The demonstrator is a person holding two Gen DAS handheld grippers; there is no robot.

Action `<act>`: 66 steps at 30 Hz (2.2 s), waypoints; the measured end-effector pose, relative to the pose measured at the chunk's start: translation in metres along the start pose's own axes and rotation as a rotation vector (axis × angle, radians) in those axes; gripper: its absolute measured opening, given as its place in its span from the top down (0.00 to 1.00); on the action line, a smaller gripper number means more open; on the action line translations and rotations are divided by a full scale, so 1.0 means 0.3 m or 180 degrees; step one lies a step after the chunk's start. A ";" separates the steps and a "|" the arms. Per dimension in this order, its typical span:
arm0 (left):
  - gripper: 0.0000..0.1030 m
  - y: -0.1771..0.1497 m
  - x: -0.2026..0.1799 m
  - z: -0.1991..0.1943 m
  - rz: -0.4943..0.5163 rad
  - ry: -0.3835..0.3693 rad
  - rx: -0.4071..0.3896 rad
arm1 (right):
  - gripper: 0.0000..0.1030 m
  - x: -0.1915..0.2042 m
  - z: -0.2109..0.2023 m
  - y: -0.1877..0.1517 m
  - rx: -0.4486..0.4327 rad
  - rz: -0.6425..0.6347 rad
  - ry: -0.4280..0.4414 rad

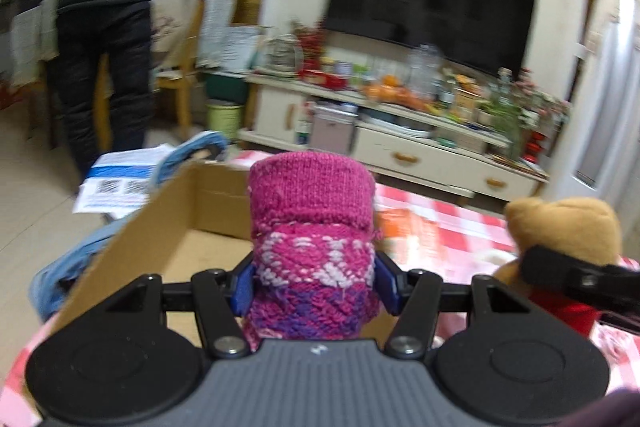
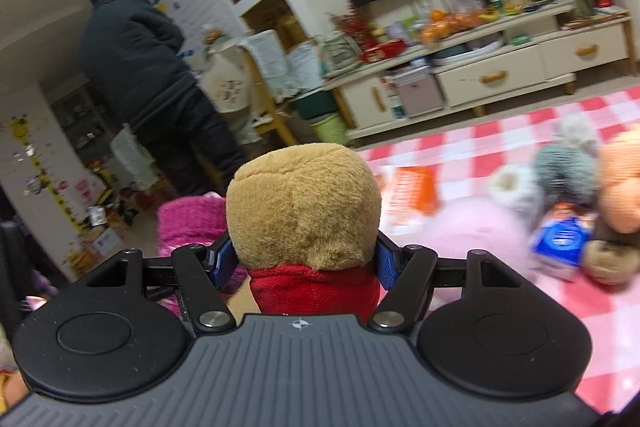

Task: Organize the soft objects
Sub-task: 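Carry both plushes over the cardboard box and open both tools to drop them, then move both open tools back over the plush pile on the table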

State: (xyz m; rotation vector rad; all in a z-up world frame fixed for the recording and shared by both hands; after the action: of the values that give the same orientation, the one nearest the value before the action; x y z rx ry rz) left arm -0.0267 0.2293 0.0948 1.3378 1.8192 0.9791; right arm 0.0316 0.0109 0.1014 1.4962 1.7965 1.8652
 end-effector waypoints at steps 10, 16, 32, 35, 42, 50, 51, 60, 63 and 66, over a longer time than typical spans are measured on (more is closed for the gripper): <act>0.43 -0.010 0.155 0.046 -0.0280 0.0436 0.0163 | 0.18 0.020 0.084 -0.032 0.0271 0.0015 0.0399; 0.42 -0.028 0.210 0.063 -0.0338 0.0592 0.0259 | 0.10 -0.021 0.099 -0.035 0.0420 0.0080 0.0385; 0.33 -0.002 0.182 0.014 -0.0263 0.0716 0.0015 | 0.02 -0.086 -0.067 -0.046 0.0161 -0.0106 0.0102; 0.27 -0.010 0.149 0.004 -0.0201 0.0667 -0.0099 | 0.01 -0.091 -0.083 -0.064 0.0118 -0.0101 -0.0025; 0.25 -0.062 0.045 -0.031 -0.0055 0.0404 -0.0474 | 0.01 -0.111 -0.129 -0.083 0.0046 -0.0246 -0.0272; 0.26 -0.114 -0.034 -0.030 0.0516 0.0595 -0.0865 | 0.00 -0.163 -0.173 -0.076 -0.0003 -0.0305 -0.0559; 0.26 -0.112 -0.030 -0.023 0.0559 0.0636 -0.0872 | 0.00 -0.169 -0.177 -0.077 -0.0003 -0.0321 -0.0600; 0.22 -0.063 -0.006 0.011 0.0563 0.0639 -0.0886 | 0.00 -0.201 -0.228 -0.072 -0.0114 -0.0568 -0.0875; 0.21 -0.044 -0.029 -0.006 0.0492 0.0598 -0.0915 | 0.00 -0.205 -0.246 -0.072 -0.0178 -0.0625 -0.0925; 0.19 -0.027 -0.077 -0.047 0.0530 0.0428 -0.1021 | 0.00 -0.219 -0.254 -0.070 -0.0210 -0.0603 -0.0973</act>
State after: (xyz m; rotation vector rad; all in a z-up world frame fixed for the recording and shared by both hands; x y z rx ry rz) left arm -0.0367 0.2031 0.0967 1.2604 1.5785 1.4140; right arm -0.0008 -0.0798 0.0658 1.4400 1.6533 1.5007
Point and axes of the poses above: each gripper's, at about its wrist camera, not at the fingertips, and z roughly the way its jaws point, x to its left, y to its top, the point moved 4 cm from there along z, roughly the way its jaws point, and after that the axes turned 10 degrees about y, right-handed, at the moved point
